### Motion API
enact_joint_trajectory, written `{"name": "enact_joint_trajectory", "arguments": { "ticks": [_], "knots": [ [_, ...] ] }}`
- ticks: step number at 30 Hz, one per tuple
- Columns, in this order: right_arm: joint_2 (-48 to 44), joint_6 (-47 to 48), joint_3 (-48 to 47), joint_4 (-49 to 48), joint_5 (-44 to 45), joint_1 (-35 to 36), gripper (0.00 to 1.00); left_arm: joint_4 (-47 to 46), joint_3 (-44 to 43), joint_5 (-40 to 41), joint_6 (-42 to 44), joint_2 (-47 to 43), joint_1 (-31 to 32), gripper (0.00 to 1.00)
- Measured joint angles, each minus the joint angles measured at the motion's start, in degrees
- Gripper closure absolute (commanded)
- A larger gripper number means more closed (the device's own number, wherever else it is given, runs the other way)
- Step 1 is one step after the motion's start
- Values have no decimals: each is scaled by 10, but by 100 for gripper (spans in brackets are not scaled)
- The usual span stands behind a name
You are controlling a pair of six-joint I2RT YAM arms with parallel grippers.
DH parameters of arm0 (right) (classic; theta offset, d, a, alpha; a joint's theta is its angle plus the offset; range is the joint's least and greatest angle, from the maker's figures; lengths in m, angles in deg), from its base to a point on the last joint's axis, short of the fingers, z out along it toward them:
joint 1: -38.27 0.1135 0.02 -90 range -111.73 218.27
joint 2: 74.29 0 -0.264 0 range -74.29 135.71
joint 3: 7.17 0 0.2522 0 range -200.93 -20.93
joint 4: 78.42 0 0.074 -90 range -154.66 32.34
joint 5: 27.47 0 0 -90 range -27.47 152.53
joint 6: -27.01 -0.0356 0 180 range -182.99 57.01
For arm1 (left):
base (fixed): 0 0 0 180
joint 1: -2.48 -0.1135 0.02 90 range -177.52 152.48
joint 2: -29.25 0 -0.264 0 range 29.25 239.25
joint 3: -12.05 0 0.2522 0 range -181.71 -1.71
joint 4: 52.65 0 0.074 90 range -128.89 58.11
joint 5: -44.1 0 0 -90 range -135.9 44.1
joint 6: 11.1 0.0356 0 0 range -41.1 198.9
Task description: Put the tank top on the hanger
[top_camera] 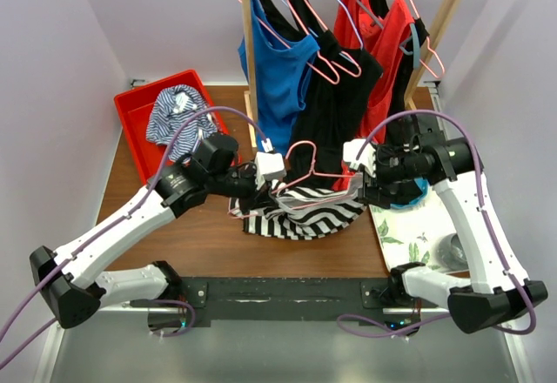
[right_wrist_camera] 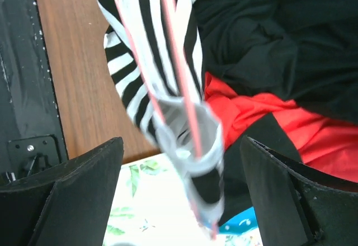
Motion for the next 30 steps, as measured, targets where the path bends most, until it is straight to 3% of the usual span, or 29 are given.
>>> {"name": "enact_joint_trajectory", "arguments": {
  "ticks": [1,4,5,6,12,13,16,18,20,21,27,30],
  "knots": [
    [2,7,-3,4,-7,0,21,5,-6,-8,3,0,0,100],
    [19,23,-26,7,-30,1,52,13,-20,-24,12,3,0,100],
    [26,27,-36,7,-40,2,83,14,-24,-24,12,4,0,100],
    [33,30,-45,6,-49,3,100,14,-26,-23,13,5,0,100],
    [25,19,-56,7,-59,7,100,4,-39,25,13,2,-3,97],
    [18,5,-59,7,-52,7,100,0,-40,32,13,-2,-2,73],
    [8,-30,-82,10,-34,7,100,-26,-40,72,10,-24,2,28],
    [-3,-53,-106,11,-15,-4,100,-44,-42,101,11,-43,-1,19],
    [-21,-74,-130,11,-1,-17,100,-58,-49,125,9,-60,-3,4],
    [-34,-88,-143,11,6,-26,100,-66,-53,137,9,-67,-3,0],
    [-78,-157,-230,29,27,-73,100,-99,-70,220,7,-95,-3,0],
    [-52,-210,-339,39,54,-87,100,-108,-70,280,8,-121,-3,0]
  ]
}}
